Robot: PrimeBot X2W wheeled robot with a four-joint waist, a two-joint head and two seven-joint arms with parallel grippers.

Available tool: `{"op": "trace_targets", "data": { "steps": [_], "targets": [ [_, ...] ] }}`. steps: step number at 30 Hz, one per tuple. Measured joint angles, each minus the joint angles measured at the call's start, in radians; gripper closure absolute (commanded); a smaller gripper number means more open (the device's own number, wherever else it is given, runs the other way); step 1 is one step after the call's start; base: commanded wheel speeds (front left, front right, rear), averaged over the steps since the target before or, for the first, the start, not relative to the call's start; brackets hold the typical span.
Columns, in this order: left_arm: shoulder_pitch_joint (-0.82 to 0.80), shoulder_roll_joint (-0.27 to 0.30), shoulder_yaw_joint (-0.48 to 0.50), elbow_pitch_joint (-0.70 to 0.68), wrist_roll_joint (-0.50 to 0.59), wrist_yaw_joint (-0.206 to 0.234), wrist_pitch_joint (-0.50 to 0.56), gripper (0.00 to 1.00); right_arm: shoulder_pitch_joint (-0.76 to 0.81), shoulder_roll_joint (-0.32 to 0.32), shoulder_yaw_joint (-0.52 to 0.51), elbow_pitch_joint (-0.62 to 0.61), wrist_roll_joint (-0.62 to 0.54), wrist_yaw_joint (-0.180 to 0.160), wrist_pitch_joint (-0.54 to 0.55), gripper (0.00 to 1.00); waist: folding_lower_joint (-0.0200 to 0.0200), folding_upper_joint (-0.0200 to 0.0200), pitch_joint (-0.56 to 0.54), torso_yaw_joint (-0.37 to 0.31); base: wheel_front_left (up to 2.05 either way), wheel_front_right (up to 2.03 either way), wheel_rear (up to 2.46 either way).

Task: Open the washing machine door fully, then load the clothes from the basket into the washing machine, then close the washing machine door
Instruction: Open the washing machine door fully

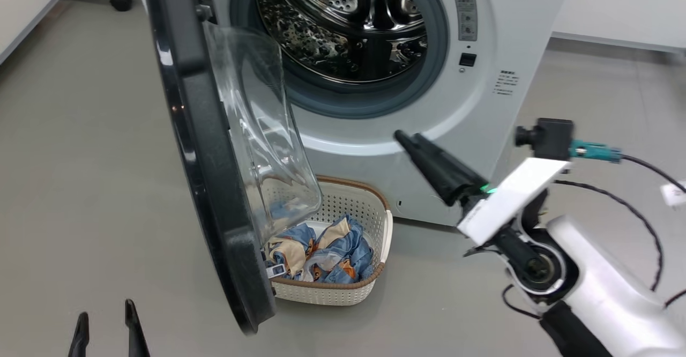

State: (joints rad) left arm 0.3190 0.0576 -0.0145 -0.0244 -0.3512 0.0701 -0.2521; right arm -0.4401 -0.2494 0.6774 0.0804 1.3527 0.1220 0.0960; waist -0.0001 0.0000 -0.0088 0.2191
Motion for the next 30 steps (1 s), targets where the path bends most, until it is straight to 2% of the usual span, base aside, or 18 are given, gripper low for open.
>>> {"op": "trace_targets", "data": {
  "steps": [8,15,19,25,30],
  "targets": [
    [-0.011,-0.009,0.023,0.001,0.002,-0.001,0.0,0.0,0.08,-0.17,-0.049,0.011,-0.198,0.0,-0.195,0.0,0.0,0.0,0.001,-0.068,0.0,0.0,0.0],
    [-0.011,-0.009,0.049,0.012,0.014,-0.025,0.0,0.0,0.166,-0.229,-0.09,0.051,-0.306,0.0,-0.36,0.0,0.0,0.0,0.006,-0.123,0.0,0.0,0.0],
    [-0.012,-0.009,0.052,0.018,0.019,-0.037,0.0,0.0,0.204,-0.266,-0.123,0.083,-0.401,-0.005,-0.368,0.0,0.0,0.0,0.013,-0.145,0.0,0.0,0.0],
    [-0.017,-0.009,0.052,0.039,0.025,-0.062,0.0,0.0,0.263,-0.273,-0.171,0.095,-0.53,-0.06,-0.361,0.0,0.0,0.0,0.02,-0.156,0.0,0.0,0.0],
    [-0.029,-0.01,0.06,0.051,0.027,-0.073,0.0,0.0,0.306,-0.232,-0.327,0.055,-0.621,-0.115,-0.356,0.0,0.0,0.0,0.017,-0.158,0.0,0.0,0.0]
  ]
}}
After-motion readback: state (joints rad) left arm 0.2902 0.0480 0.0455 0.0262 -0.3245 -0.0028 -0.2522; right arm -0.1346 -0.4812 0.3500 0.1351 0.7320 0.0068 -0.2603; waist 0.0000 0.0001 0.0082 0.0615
